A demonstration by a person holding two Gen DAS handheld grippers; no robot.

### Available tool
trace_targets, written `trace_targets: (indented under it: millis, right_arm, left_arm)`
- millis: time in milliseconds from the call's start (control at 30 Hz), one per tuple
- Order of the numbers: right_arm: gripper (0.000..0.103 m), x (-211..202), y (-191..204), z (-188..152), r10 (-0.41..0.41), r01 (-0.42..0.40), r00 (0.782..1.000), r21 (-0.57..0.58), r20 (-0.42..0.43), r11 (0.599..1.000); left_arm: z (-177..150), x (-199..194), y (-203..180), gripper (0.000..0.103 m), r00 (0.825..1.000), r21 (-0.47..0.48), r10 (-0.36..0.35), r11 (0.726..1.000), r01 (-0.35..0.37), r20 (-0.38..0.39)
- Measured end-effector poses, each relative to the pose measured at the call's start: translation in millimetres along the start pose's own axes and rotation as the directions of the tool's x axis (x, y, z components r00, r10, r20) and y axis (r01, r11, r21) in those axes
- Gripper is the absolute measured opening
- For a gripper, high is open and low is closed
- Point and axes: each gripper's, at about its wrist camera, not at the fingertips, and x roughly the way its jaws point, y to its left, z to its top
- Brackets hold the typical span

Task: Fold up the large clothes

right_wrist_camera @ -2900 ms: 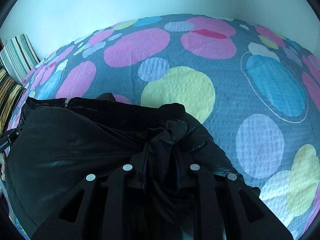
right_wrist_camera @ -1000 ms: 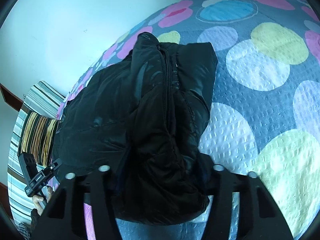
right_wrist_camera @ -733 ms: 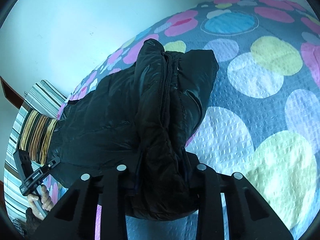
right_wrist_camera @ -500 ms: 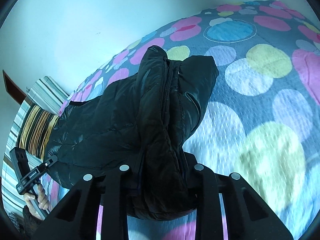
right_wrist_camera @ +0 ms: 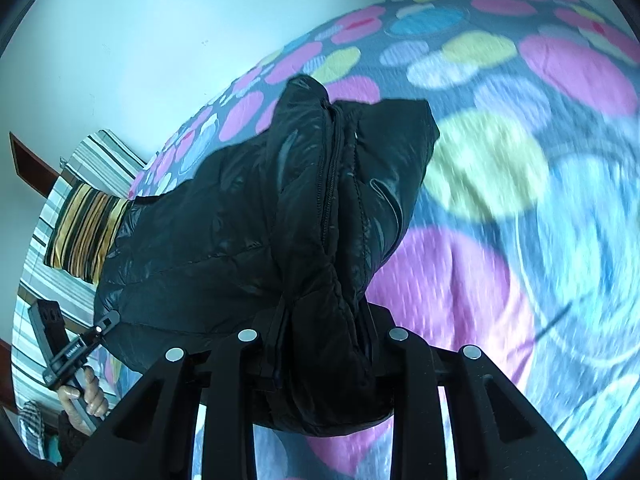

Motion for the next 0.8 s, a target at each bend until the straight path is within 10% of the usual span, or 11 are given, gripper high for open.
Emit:
trace_targets:
  millis: [433,800]
  right_arm:
    - [0.042,1,-10,-10,0.021,-0.022,0.998,0.021,0.055,1.0]
    - [0.052,-20,-9,-14,-0.04,0.039,0.997,0.019,0.072,0.999]
  left_arm:
    - [-4,1,-6,0.037,0.998,0.02,0.063,0.998,-0.063,0.019]
    - [-5,-7,-4,0.065,0.995,-0.015,0.1,0.995,-0.1,0.023]
